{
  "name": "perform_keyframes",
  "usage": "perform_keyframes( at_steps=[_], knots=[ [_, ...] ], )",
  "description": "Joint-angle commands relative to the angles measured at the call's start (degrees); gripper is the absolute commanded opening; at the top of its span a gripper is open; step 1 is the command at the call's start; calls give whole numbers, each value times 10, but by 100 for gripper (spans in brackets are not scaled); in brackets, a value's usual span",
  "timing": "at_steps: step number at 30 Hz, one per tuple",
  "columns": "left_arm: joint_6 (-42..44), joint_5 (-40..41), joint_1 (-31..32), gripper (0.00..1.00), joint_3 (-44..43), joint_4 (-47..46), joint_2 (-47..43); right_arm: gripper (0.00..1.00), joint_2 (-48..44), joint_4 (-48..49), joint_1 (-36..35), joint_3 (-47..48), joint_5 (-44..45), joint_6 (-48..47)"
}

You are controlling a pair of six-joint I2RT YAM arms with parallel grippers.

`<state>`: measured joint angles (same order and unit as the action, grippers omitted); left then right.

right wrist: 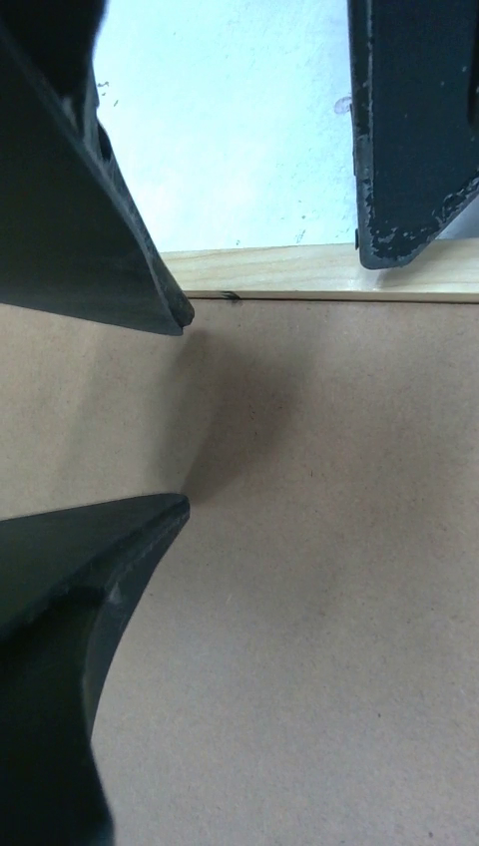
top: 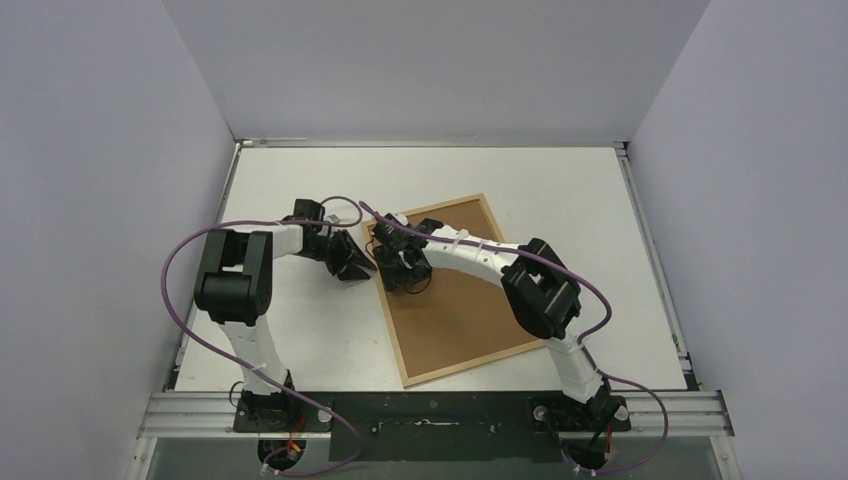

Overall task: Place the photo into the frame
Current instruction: Install the photo frame at the center of the board.

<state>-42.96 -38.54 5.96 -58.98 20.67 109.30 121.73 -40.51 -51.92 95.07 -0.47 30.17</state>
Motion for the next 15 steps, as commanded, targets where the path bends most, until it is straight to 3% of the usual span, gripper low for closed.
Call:
perform_keyframes(
  at_steps=[1, 4, 8, 15],
  knots=[
    [13, 45, 5, 29, 18, -2, 32, 45, -25, 44, -5, -6, -25, -2],
    [19, 58, 5, 26, 17, 11, 44, 31, -50, 115, 5, -41, -87, 24],
    [33, 72, 5, 22, 14, 34, 68, 23, -55, 207, 32, -80, -189, 75],
    [54, 95, -1, 18, 7, 64, 85, 11, -77, 324, 66, -131, -258, 136]
  ],
)
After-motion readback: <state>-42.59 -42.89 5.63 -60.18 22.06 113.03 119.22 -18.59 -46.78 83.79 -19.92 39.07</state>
